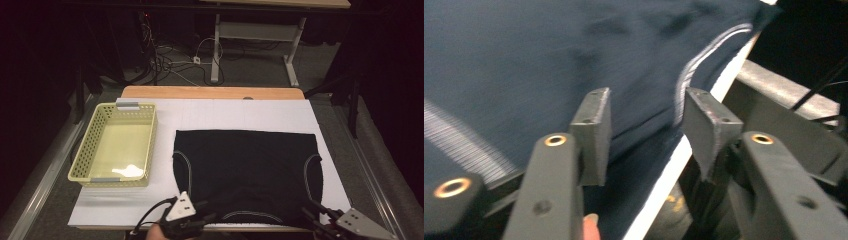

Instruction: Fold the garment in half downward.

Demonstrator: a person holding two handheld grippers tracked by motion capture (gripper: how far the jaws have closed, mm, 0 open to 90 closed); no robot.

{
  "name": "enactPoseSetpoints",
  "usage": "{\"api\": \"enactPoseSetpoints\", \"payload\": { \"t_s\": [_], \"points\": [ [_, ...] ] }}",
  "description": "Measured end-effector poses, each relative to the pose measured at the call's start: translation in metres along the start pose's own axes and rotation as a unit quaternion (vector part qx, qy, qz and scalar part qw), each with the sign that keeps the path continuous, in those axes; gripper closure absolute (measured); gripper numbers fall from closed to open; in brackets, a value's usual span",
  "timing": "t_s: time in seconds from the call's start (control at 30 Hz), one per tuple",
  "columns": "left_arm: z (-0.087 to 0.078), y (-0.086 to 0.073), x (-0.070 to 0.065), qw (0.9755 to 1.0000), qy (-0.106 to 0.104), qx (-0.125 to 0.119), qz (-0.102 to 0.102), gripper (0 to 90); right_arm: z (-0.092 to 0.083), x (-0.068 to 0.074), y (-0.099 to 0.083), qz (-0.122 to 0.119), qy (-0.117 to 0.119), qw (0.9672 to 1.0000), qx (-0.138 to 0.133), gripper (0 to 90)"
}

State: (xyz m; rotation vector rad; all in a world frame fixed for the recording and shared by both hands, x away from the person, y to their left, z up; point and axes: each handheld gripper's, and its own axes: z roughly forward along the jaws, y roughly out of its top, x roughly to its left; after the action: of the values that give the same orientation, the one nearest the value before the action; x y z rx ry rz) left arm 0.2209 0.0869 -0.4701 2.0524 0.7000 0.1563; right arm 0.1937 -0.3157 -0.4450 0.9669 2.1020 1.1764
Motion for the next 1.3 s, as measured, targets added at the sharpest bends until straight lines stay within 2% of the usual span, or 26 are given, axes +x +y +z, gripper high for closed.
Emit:
{"api": "enactPoseSetpoints", "payload": {
  "t_s": [0.03, 0.07, 0.17, 0.23, 0.27, 0.37, 0.43, 0.47, 0.5, 0.6, 0.67, 0.87, 0.97, 1.03, 1.13, 1.2, 1.3],
  "points": [
    [0.016, 0.004, -0.008, 0.9998, -0.013, 0.009, 0.011, 51.1, 0.005, 0.006, 0.002, -0.008, 0.010, 0.9999, 0.003, 67.0],
    [0.025, 0.005, -0.011, 0.9995, -0.020, 0.018, 0.017, 51.1, 0.012, 0.013, 0.004, -0.018, 0.023, 0.9995, 0.011, 67.6],
    [0.044, 0.005, -0.016, 0.9986, -0.017, 0.040, 0.029, 51.3, 0.034, 0.032, 0.003, -0.036, 0.058, 0.9969, 0.039, 65.8],
    [0.048, 0.004, -0.016, 0.9982, -0.008, 0.046, 0.036, 53.2, 0.044, 0.040, 0.001, -0.046, 0.066, 0.9950, 0.059, 60.7],
    [0.048, 0.003, -0.017, 0.9980, 0.000, 0.047, 0.041, 58.4, 0.048, 0.042, -0.001, -0.053, 0.065, 0.9942, 0.068, 58.8],
    [0.048, 0.001, -0.015, 0.9983, 0.004, 0.042, 0.040, 70.1, 0.056, 0.041, -0.008, -0.053, 0.067, 0.9921, 0.091, 57.6],
    [0.048, 0.001, -0.014, 0.9984, 0.002, 0.041, 0.039, 75.9, 0.057, 0.038, -0.013, -0.053, 0.064, 0.9932, 0.082, 63.2],
    [0.048, 0.001, -0.014, 0.9984, 0.003, 0.040, 0.040, 77.7, 0.057, 0.036, -0.013, -0.040, 0.066, 0.9938, 0.080, 65.9],
    [0.047, 0.001, -0.014, 0.9983, 0.003, 0.039, 0.042, 78.9, 0.057, 0.035, -0.013, -0.038, 0.065, 0.9939, 0.081, 69.9],
    [0.045, 0.002, -0.014, 0.9986, 0.001, 0.037, 0.037, 80.7, 0.056, 0.036, -0.012, -0.050, 0.059, 0.9936, 0.082, 76.9],
    [0.041, 0.004, -0.015, 0.9988, -0.006, 0.033, 0.035, 80.9, 0.053, 0.037, -0.009, -0.055, 0.063, 0.9931, 0.082, 78.6],
    [0.024, 0.012, -0.025, 0.9989, -0.032, 0.008, 0.033, 80.2, 0.028, 0.041, 0.000, -0.062, 0.068, 0.9948, 0.044, 78.6],
    [0.027, 0.006, -0.023, 0.9978, -0.052, 0.024, 0.034, 78.0, 0.026, 0.039, -0.005, -0.057, 0.069, 0.9948, 0.048, 74.0],
    [0.029, 0.002, -0.019, 0.9975, -0.054, 0.033, 0.032, 68.0, 0.031, 0.035, -0.011, -0.042, 0.076, 0.9942, 0.063, 64.0],
    [0.021, 0.000, -0.009, 0.9988, -0.043, 0.012, 0.022, 52.1, 0.028, 0.031, -0.009, -0.026, 0.077, 0.9955, 0.050, 54.9],
    [0.012, -0.001, 0.000, 0.9995, -0.027, -0.009, 0.015, 45.0, 0.022, 0.025, -0.006, -0.018, 0.067, 0.9970, 0.036, 52.4],
    [-0.003, -0.003, 0.016, 0.9994, -0.003, -0.035, 0.000, 36.1, 0.015, 0.010, -0.007, 0.007, 0.049, 0.9986, 0.021, 50.1]
  ]
}}
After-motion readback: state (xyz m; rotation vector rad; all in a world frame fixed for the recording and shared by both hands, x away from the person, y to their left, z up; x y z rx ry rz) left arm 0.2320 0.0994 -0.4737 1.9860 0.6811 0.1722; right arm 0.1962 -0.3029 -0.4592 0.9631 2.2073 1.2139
